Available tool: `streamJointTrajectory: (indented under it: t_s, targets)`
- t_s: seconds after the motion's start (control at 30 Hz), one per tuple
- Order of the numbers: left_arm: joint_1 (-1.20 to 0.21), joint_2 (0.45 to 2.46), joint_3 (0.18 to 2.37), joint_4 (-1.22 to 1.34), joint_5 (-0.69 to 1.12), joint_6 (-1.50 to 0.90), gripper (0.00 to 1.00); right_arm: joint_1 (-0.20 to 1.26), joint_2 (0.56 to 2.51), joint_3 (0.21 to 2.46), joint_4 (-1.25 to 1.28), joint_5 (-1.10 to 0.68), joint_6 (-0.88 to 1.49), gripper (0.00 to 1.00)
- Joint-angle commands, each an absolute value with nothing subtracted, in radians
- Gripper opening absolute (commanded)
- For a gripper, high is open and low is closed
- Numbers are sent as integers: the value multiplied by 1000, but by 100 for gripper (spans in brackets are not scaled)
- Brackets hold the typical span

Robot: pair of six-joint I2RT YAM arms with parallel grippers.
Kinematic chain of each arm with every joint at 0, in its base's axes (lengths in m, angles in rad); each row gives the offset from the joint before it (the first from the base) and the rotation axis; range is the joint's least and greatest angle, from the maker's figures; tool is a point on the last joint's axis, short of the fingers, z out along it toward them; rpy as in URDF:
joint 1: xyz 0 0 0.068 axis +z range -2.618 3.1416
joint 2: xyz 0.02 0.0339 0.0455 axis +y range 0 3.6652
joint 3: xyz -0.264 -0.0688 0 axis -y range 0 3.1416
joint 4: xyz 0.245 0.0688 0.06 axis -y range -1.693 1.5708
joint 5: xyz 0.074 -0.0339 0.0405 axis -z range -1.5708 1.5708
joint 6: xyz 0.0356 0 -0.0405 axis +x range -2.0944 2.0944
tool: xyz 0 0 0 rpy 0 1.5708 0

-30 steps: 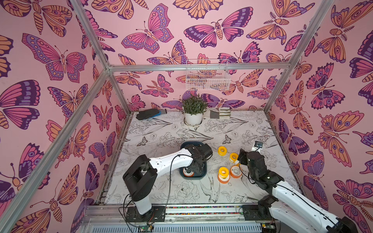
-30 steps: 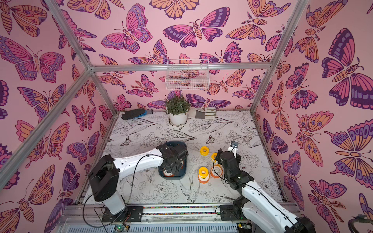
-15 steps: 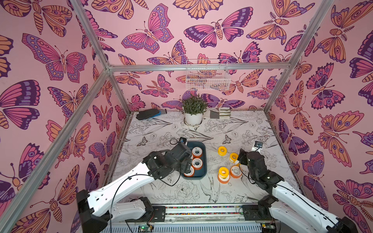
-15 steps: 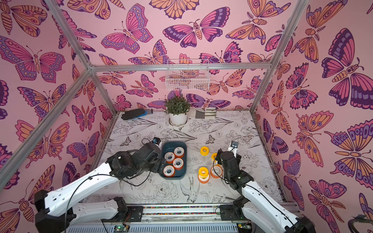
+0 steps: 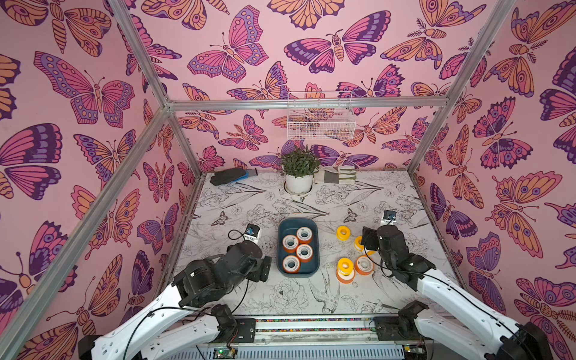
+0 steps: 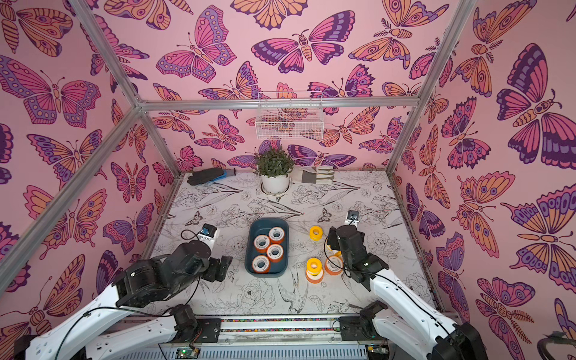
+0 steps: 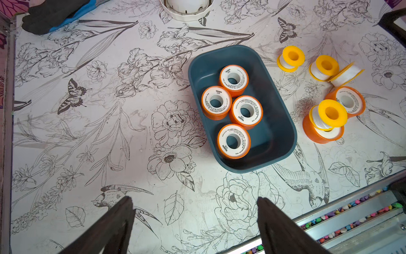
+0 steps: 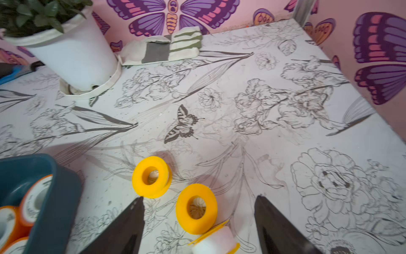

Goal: Put the sealing tape into the storage box
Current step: Pick up the sealing tape at the center of the board.

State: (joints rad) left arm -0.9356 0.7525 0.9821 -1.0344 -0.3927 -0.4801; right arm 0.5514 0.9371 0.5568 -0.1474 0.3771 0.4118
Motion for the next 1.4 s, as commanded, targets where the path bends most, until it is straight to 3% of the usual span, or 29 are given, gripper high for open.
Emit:
streamJointTrajectory:
  t_s: [0.0, 0.17, 0.33, 1.13, 1.37]
  targets:
    - [-932, 744, 959, -1055, -416, -485, 92, 553, 967, 640, -310, 238, 412, 81]
    - [-933, 735, 954, -1055, -416, -485, 92, 563, 1024, 712, -559, 247, 510, 81]
    - [-931, 731, 951, -1055, -416, -485, 92, 580, 1048, 693, -652, 216, 575, 81]
    - [-931, 746, 948, -1057, -413, -475, 93, 632, 1292, 669, -630, 149, 657, 91]
    - [-930, 742, 948, -1057, -413, -475, 93, 632, 1348, 688, -629, 157, 654, 85]
